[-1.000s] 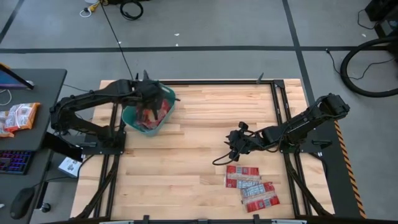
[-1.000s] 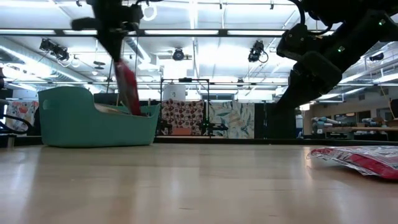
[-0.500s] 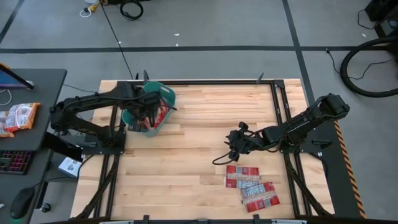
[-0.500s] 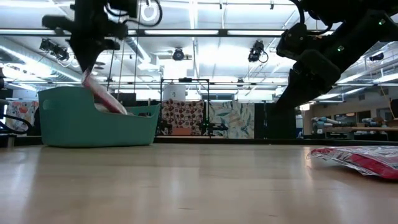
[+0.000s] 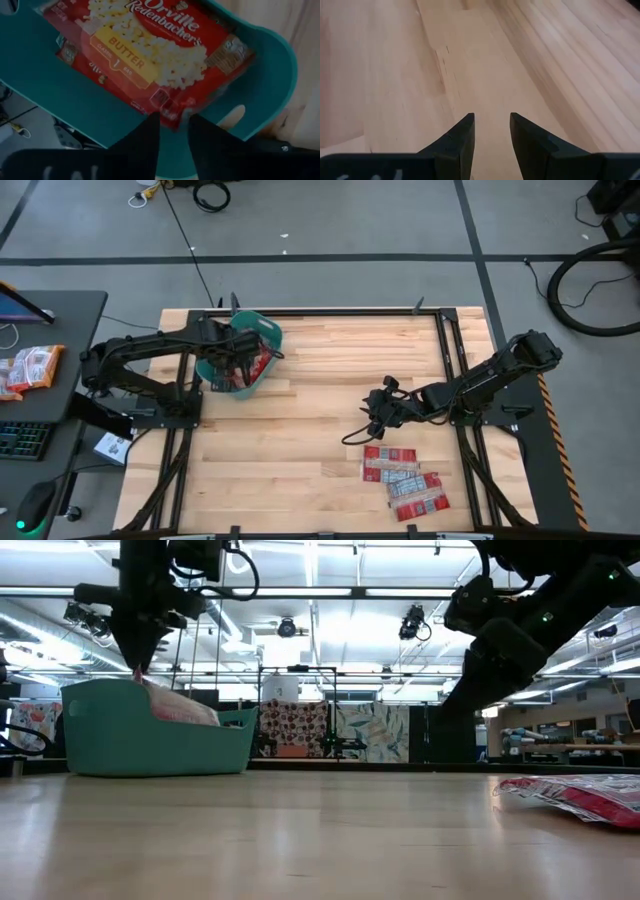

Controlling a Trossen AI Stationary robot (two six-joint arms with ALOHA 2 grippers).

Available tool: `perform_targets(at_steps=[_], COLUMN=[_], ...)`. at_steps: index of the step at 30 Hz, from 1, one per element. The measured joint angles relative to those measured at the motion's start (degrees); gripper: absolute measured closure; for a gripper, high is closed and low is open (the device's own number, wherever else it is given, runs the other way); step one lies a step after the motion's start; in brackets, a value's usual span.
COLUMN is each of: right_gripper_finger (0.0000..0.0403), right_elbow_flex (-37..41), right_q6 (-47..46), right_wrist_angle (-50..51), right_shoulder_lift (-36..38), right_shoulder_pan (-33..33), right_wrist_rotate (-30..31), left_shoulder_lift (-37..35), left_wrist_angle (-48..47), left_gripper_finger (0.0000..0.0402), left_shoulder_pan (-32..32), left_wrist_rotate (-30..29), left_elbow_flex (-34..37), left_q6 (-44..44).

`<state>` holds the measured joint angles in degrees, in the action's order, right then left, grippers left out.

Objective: Sort popcorn bags into baskets
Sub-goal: Put the red popcorn bag into the green bin

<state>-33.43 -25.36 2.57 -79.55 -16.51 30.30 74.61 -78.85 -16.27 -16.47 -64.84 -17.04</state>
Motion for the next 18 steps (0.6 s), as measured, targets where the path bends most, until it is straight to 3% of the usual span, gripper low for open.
perform_targets(at_steps=[10,18], right_gripper_finger=[0.0273,0.0273], right_elbow_flex=[0.00,0.00], right_q6=[1.77,4.55], right_wrist_angle=[-0.27,-0.44], right_shoulder_lift=[0.00,0.00], right_shoulder_pan=[-0.49,-8.07], right_wrist_rotate=[-8.04,-16.03], left_shoulder_lift=[0.00,-0.02], left_wrist_angle=[0.65,17.92], left_gripper_finger=[0.0234,0.0230], left_shoulder_pan=[4.34,8.84], left_wrist_rotate=[-4.56,5.65], left_elbow_flex=[-6.74,-7.87], left_q6=[1.86,7.61])
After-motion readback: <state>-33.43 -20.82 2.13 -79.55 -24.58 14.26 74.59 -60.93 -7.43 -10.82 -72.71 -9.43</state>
